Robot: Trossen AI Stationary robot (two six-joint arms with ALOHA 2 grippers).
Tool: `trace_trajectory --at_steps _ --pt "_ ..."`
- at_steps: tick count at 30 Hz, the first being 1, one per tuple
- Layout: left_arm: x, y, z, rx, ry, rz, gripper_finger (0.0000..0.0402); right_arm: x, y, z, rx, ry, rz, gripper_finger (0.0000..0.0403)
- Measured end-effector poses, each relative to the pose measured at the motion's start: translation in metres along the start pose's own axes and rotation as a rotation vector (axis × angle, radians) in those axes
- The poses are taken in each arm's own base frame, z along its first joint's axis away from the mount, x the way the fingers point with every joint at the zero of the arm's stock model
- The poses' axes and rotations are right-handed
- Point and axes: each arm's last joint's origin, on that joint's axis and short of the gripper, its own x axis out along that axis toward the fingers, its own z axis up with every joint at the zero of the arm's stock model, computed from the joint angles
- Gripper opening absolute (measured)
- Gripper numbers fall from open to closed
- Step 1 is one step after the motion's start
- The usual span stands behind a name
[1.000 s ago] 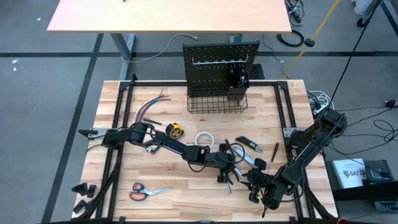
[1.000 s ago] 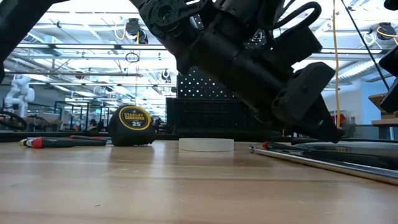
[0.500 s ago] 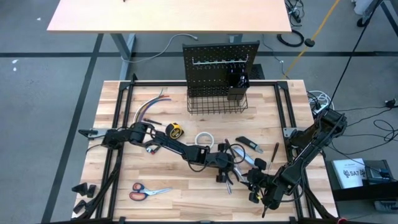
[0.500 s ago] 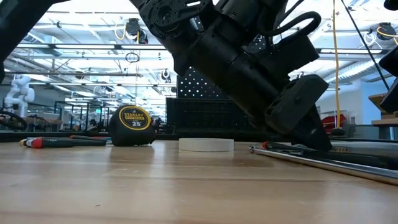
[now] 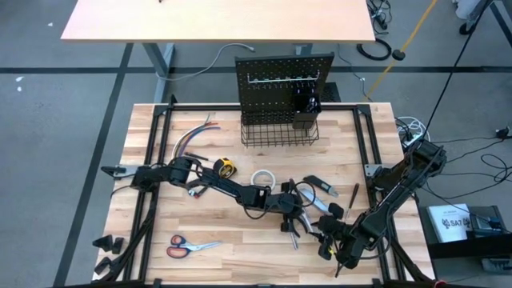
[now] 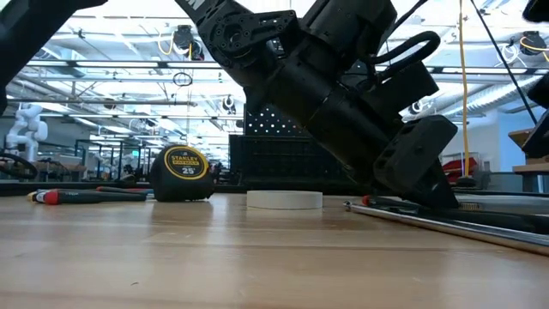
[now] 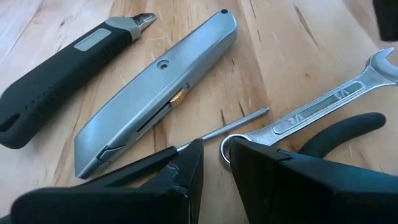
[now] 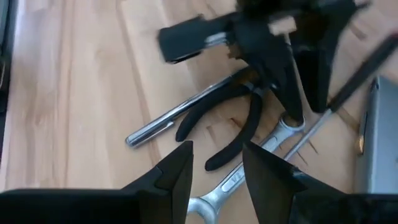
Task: Hang tools onto peg board
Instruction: Put the wrench into the black bin on the peg board
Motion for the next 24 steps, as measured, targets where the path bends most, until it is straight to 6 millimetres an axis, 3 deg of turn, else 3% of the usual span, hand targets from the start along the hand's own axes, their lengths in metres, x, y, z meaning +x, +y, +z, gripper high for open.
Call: trace_trajectory --at_steps 5,9,20,24 --pt "0.000 0.000 -0.001 0.000 0.007 0.000 0.0086 0.007 -0.007 0.006 0.239 0.055 -0.048 0.0130" --pt "0.001 0.000 -0.002 0.000 0.009 -0.001 0.0086 0.015 -0.011 0.012 0.327 0.128 -0.055 0.0130" --pt "0.001 -0.001 -0.003 -0.001 0.015 -0.008 0.0086 0.048 -0.023 0.006 0.373 0.300 -0.186 0.0130" --pt "0.001 -0.001 -0.003 -0.001 0.015 -0.008 0.0086 0.050 -0.024 0.005 0.370 0.322 -0.189 0.0130"
